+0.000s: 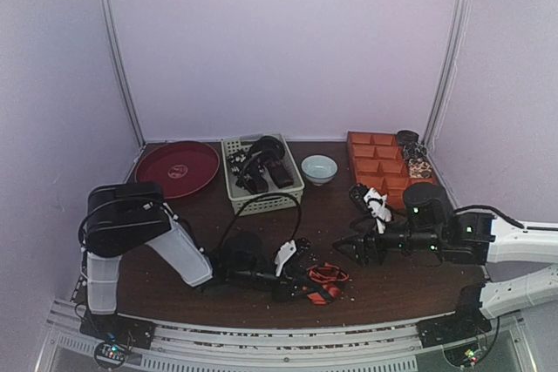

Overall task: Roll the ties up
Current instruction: Pass from the left arm to the right

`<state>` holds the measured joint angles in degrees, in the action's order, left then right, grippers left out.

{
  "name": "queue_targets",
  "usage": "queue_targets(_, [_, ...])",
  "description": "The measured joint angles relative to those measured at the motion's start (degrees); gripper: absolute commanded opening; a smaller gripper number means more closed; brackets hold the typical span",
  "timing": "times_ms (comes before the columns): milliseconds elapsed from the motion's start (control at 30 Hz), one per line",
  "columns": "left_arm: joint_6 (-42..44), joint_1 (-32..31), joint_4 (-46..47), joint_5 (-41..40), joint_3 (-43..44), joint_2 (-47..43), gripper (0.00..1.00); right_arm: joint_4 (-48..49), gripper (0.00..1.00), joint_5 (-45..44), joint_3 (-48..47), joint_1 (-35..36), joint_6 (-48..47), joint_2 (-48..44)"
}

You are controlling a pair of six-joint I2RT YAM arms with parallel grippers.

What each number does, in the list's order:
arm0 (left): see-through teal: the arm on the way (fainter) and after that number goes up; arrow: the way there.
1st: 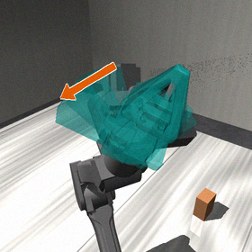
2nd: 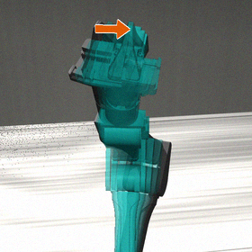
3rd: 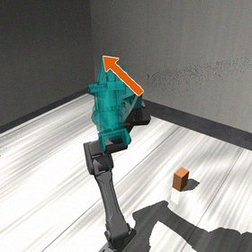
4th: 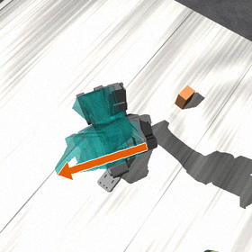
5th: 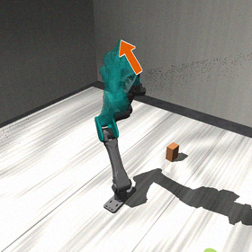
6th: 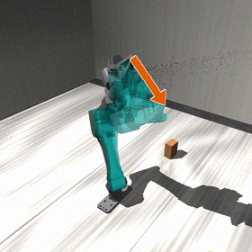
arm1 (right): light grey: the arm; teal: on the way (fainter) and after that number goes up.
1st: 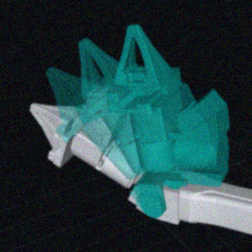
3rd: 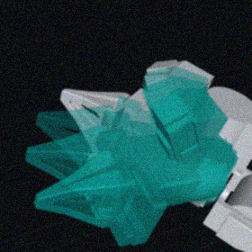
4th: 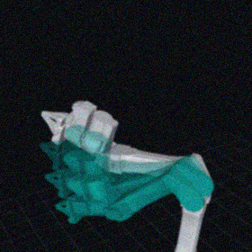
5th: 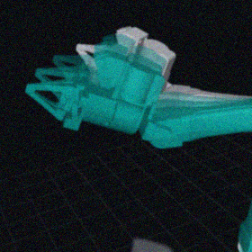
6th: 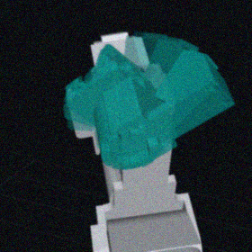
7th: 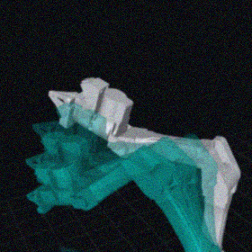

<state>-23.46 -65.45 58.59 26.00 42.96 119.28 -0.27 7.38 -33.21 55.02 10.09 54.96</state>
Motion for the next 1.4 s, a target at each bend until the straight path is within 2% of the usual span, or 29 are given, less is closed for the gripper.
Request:
queue_targets(300, [11.41, -6.14, -0.5, -5.84, -4.74, -5.27, 0.28, -7.21, 0.76, -3.3, -0.07, 12.22, -5.6, 1.49])
queue_targets(500, [18.25, -11.04, -4.76, -11.41, -5.7, -10.64, 0.28, -9.86, 0.76, -7.23, -0.09, 13.53, -5.16, -2.6])
queue_targets(667, [21.53, -12.57, -4.7, -14.4, -8.85, -12.11, 0.27, -11.41, 0.79, -6.84, -1.44, 15.26, -5.9, -4.28])
queue_targets(900, [23.56, -12.57, 0.22, -18.71, -13.79, -11.93, 0.27, -11.72, 0.8, -6.71, -5.84, 21.38, -11.56, 6.32])
queue_targets(1033, [25.16, -12.55, 3.34, -22.27, -16.72, -12.37, 0.28, -10.4, 0.84, -6.71, -5.84, 22.6, -14.21, 12.76])
queue_targets(1167, [26.12, -12.55, 4.07, -23.65, -17.57, -12.79, 0.28, -7.34, 0.9, -6.73, -5.84, 23.41, -16.24, 15.41])
queue_targets(1400, [26.21, -12.55, 8.26, -24.09, -17.84, -10.32, 0.28, -3.52, 0.93, -6.82, -6.29, 23.5, -19.82, 20.85])
